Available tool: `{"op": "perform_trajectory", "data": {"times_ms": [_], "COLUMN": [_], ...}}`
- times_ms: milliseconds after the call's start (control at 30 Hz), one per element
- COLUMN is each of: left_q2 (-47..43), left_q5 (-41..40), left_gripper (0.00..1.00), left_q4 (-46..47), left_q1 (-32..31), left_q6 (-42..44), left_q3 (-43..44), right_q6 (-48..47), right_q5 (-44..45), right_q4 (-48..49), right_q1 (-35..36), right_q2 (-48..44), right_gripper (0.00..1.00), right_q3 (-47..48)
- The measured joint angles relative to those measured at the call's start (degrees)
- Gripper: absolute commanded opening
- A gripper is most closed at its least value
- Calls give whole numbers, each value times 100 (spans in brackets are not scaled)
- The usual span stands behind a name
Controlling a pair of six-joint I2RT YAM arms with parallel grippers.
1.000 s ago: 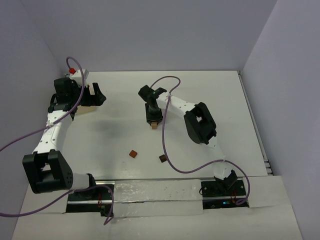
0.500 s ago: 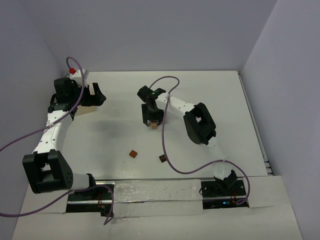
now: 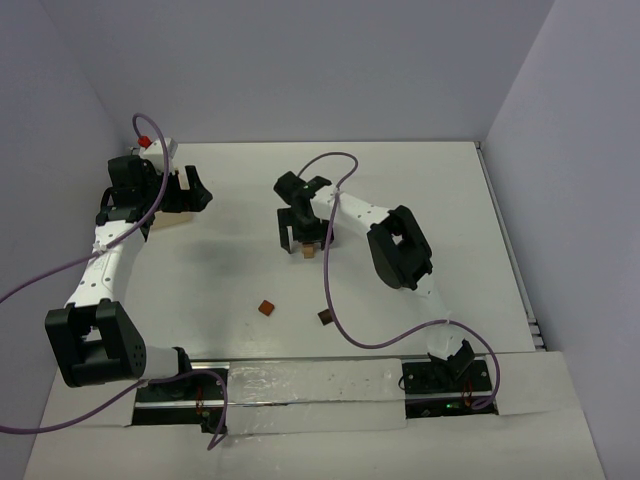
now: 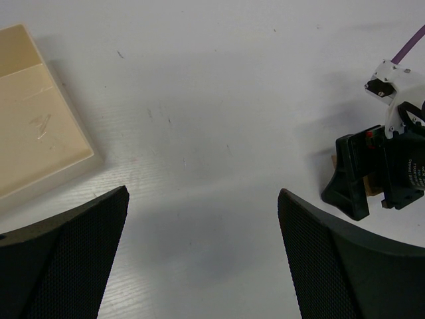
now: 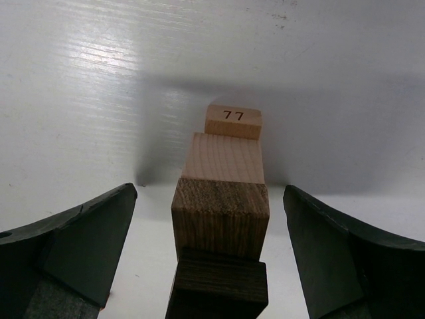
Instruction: Build the wood block tower
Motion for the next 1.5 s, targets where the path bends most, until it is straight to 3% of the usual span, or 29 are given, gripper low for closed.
{"op": "perform_trajectory", "data": {"times_ms": [267, 667, 767, 900, 1067, 1267, 1500], "left_q2": [2, -26, -85, -323, -997, -1521, -1532], "left_q5": [0, 54, 245, 1027, 1083, 874, 844], "left_gripper": [99, 99, 92, 87, 86, 79, 74], "left_q4": [-5, -132, -287, -851, -1578, -2174, -2695], "left_q1": [0, 0, 0, -99, -1331, -2209, -2790], "left_q6": [0, 145, 393, 1331, 2982, 4100, 5497], "left_q3": [0, 101, 107, 27, -954, -2149, -2493], "right_q6": [-138, -452, -557, -825, -1131, -1190, -1203], "right_q5": [71, 711, 1016, 1369, 1647, 1542, 1081], "right_q4": [-38, -5, 37, 149, 367, 463, 500], "right_q1": [41, 508, 681, 810, 693, 52, -1005], "right_q2": [-485, -1923, -2268, -2668, -2987, -3117, -3139], "right_gripper": [100, 100, 100, 100, 100, 100, 100], "right_q3": [77, 11, -34, -249, -702, -1379, -1531]}}
